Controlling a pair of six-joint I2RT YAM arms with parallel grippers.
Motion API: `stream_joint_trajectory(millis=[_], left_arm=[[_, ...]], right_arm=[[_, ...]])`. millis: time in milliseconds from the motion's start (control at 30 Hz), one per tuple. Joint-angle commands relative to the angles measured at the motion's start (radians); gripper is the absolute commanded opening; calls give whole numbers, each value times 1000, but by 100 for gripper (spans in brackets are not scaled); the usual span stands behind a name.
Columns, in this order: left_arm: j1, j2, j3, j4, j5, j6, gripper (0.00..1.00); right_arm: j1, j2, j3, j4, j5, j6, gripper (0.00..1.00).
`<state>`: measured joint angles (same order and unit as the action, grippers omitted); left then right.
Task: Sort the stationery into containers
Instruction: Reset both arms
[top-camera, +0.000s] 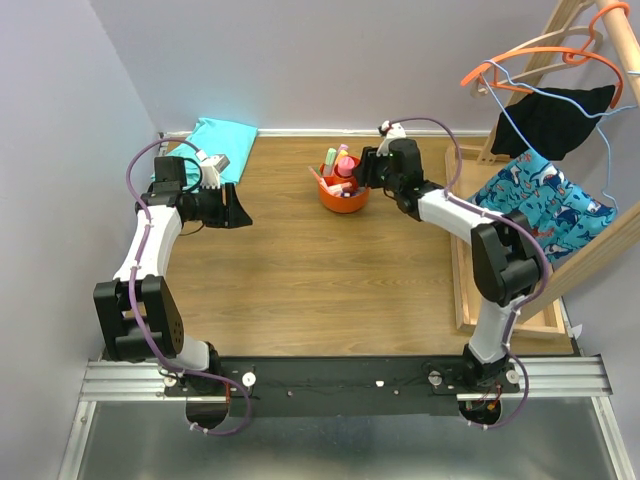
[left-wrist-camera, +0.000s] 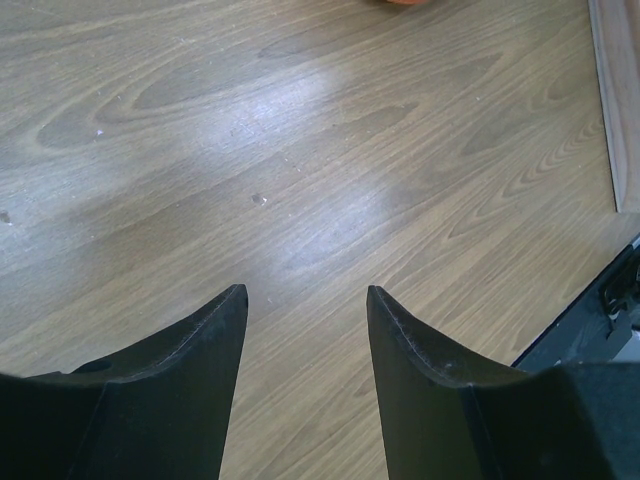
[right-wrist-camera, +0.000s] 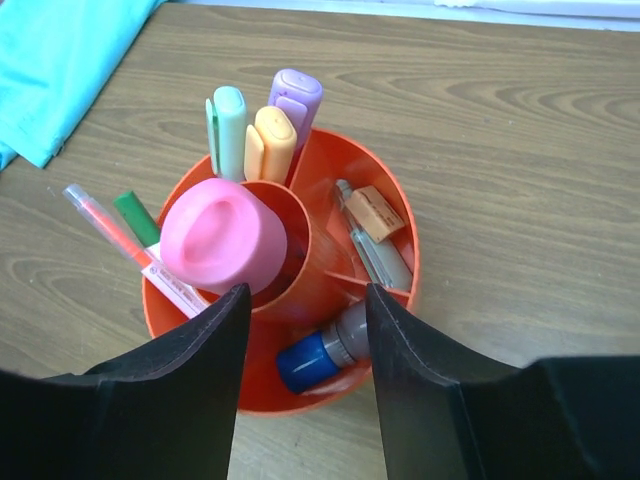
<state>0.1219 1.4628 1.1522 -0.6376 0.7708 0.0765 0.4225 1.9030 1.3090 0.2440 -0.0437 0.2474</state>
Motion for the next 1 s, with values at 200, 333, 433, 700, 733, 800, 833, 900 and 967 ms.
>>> stream_joint_trajectory(millis=[200,333,433,700,733,800,833,900,967], left_arm=[[-47,-44,1,42,-37,-17,83],[-71,-56,-19,47,-109,-3,99],[-97,-70,-69,81,-277,-15,99],[-179,-24,-43,133,-761,-47,99],[-182,-18,-34,131,-777,-50,99],[-200,-7,-5,127,-795,-49,99],[-208,-4,4,119,-794,-46,99],[-222,5,32,113,-774,-43,99],[-232,13,43,113,-771,-38,99]], right_arm=[[-1,-196,-72,-347,-32,-46,70],[-1,-307,-214,-374,-6,-40,78],[-1,-384,-289,-413,39,-23,100],[-1,-498,-310,-517,149,-14,100],[-1,-505,-306,-522,159,-13,100],[-1,-522,-294,-534,163,-14,100],[-1,-522,-272,-541,166,-10,100],[-1,-525,-243,-571,172,-10,100],[-1,-524,-206,-591,195,-8,100]])
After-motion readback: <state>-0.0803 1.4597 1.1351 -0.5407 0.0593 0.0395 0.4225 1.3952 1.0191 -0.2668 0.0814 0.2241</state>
